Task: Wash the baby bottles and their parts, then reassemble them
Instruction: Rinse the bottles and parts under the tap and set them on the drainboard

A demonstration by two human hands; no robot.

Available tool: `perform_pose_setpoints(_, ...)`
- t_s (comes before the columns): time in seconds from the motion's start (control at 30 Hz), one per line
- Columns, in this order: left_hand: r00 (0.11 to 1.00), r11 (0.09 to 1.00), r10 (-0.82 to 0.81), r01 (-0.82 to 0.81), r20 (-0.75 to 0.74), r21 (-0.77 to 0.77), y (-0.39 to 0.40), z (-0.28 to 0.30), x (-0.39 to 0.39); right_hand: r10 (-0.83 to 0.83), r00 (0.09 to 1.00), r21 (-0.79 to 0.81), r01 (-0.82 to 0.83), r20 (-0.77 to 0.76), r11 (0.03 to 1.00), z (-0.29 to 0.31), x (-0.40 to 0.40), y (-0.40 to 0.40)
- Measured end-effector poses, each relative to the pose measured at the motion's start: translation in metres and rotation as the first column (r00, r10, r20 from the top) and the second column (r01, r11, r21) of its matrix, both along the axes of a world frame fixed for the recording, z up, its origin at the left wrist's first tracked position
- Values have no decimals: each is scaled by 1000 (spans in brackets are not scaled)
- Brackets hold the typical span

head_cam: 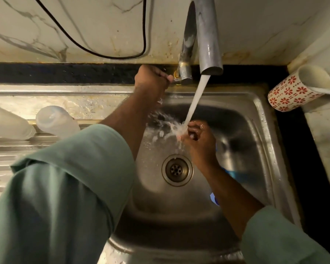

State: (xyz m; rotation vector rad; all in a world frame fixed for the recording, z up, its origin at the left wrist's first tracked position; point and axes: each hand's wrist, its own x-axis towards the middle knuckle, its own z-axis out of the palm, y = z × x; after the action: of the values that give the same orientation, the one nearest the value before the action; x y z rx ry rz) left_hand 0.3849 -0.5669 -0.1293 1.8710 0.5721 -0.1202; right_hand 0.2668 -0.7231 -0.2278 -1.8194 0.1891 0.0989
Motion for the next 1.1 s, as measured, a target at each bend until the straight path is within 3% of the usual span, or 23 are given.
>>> perform_pose_setpoints(0.13,999,1000,16,-17,-48,-25,-2,3,-3,88,984,-6,-90,-152,996,2,5,1)
perform_pose_setpoints(0.3,998,1000,10,-11,-57,-14,-2,6,-5,209,969,-93,-221,-129,971,7,15,1)
perform_pose_setpoints(0.4,998,1000,2,-4,-67,-20,-2,7,-6,313,926,-262,-361,-210,895,10,23,4)
perform_pose_setpoints(0.5,998,1000,-8,7,-69,-14,-1,7,-6,311,889,-439,-440,-335,783,10,34,5)
perform_pose_setpoints(0.6,997,1000,-15,13,-77,-19,-1,8,-7,331,852,-393,-490,-407,779,7,40,4)
perform_pose_setpoints(0.7,996,999,-18,16,-87,-29,0,9,-7,520,779,-373,-626,-351,685,3,39,4)
perform_pose_setpoints(0.8,996,1000,-15,13,-89,-24,-1,9,-6,559,765,-258,-638,-321,726,-1,34,3)
perform_pose_setpoints(0.93,996,1000,-10,8,-91,-13,-1,6,-5,428,839,-446,-543,-338,712,-14,35,0)
perform_pose_setpoints(1.03,996,1000,-8,7,-91,-12,0,5,-5,391,850,-458,-521,-353,720,-19,38,-2)
perform_pose_setpoints(1.1,996,1000,-10,9,-88,-11,0,6,-5,495,787,-518,-616,-368,594,-20,38,-1)
